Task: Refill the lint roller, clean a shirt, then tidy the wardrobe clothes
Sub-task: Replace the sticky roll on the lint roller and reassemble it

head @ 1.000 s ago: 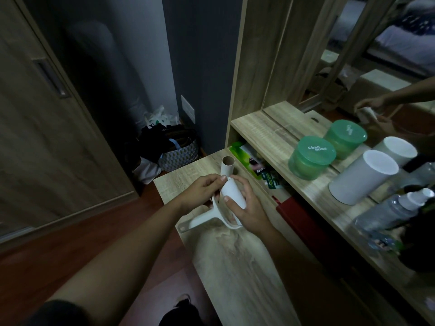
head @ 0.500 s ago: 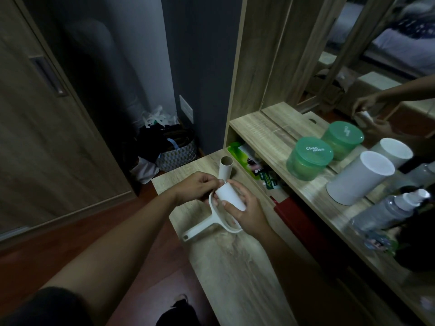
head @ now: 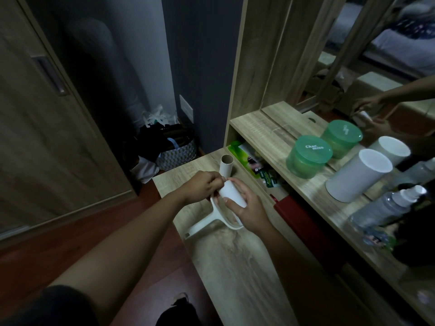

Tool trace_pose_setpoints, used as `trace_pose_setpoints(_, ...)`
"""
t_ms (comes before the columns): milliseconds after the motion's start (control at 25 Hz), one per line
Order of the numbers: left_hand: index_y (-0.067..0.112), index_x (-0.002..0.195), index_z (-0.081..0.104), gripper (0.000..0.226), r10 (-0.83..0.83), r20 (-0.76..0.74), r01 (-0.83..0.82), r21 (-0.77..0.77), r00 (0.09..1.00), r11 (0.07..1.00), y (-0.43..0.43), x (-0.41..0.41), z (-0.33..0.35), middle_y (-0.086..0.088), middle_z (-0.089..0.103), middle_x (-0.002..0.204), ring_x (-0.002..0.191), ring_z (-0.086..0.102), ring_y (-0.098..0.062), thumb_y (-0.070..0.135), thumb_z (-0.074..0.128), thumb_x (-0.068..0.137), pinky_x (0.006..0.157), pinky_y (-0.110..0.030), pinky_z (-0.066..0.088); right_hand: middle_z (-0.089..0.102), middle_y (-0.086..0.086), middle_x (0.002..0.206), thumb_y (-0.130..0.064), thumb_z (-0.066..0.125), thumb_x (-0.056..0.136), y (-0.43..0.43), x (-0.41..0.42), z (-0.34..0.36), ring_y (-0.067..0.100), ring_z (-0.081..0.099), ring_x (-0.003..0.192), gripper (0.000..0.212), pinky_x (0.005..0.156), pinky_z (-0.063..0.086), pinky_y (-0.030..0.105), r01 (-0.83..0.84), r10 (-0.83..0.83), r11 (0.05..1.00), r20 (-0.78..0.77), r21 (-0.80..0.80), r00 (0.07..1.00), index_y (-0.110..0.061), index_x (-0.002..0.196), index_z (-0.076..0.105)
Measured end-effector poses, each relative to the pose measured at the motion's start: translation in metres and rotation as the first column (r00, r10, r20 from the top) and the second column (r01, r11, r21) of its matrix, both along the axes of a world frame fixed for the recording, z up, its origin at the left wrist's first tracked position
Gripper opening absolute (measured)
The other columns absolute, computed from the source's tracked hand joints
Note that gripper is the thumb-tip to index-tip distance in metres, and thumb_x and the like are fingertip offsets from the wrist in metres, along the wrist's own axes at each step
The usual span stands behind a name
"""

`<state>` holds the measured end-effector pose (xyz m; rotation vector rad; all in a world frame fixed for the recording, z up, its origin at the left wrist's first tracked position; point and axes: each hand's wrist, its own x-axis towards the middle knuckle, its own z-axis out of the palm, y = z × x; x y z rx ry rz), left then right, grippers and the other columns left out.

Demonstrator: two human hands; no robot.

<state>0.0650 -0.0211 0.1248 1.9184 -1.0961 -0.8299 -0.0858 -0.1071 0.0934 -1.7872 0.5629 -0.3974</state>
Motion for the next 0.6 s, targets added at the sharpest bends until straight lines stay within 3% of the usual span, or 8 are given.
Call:
trace_pose_setpoints(160,0.003,0.080,0.064,0.029,0.116,-0.077,-0.121,-0.071,0.990,0.990,-0.001,-0.003,0.000,-0.007,0.062,0.057,0.052,0.060,-0.011,0.021,0.047,0.096,0.051,-0.017,0.044,0.054,-0.027,0.113,-0.029,0.065,0.082,0.002,0.004,0.008,-0.001,0.055,0.107,0.048,0.088,0.048,0.023,0.019,-0.019,1.000,0.018,0.015,1.000,-0.045,0.122,0.045)
trace_pose_setpoints(360,0.008,0.071,0.061,0.034,0.097,-0.255,-0.120,-0.074,0.962,0.990,0.006,0.000,0.002,-0.007,0.059,0.057,0.048,0.056,-0.011,0.026,0.047,0.097,0.045,-0.018,0.041,0.054,-0.009,0.127,-0.032,0.062,0.078,0.006,0.006,0.009,0.010,0.055,0.114,0.057,0.091,0.050,0.028,-0.005,0.001,0.990,0.032,0.140,0.999,-0.031,0.132,0.044)
trace_pose_setpoints(480,0.006,0.075,0.057,0.033,0.103,-0.284,-0.128,-0.071,0.953,0.989,0.003,-0.001,0.006,-0.003,0.053,0.055,0.046,0.051,-0.008,0.026,0.044,0.098,0.046,-0.019,0.038,0.055,-0.015,0.117,-0.033,0.062,0.078,0.008,0.008,0.014,0.013,0.059,0.106,0.050,0.075,0.052,0.028,-0.003,-0.012,0.967,0.056,0.255,0.998,-0.041,0.125,0.045)
trace_pose_setpoints(600,0.006,0.079,0.057,0.031,0.106,-0.368,-0.145,-0.080,0.924,0.986,-0.001,-0.002,0.011,-0.002,0.046,0.058,0.046,0.046,-0.008,0.028,0.044,0.096,0.045,-0.019,0.033,0.058,-0.011,0.116,-0.032,0.063,0.080,0.008,0.012,0.018,0.014,0.062,0.097,0.044,0.061,0.051,0.024,0.005,-0.034,0.942,0.078,0.337,0.996,-0.048,0.119,0.048)
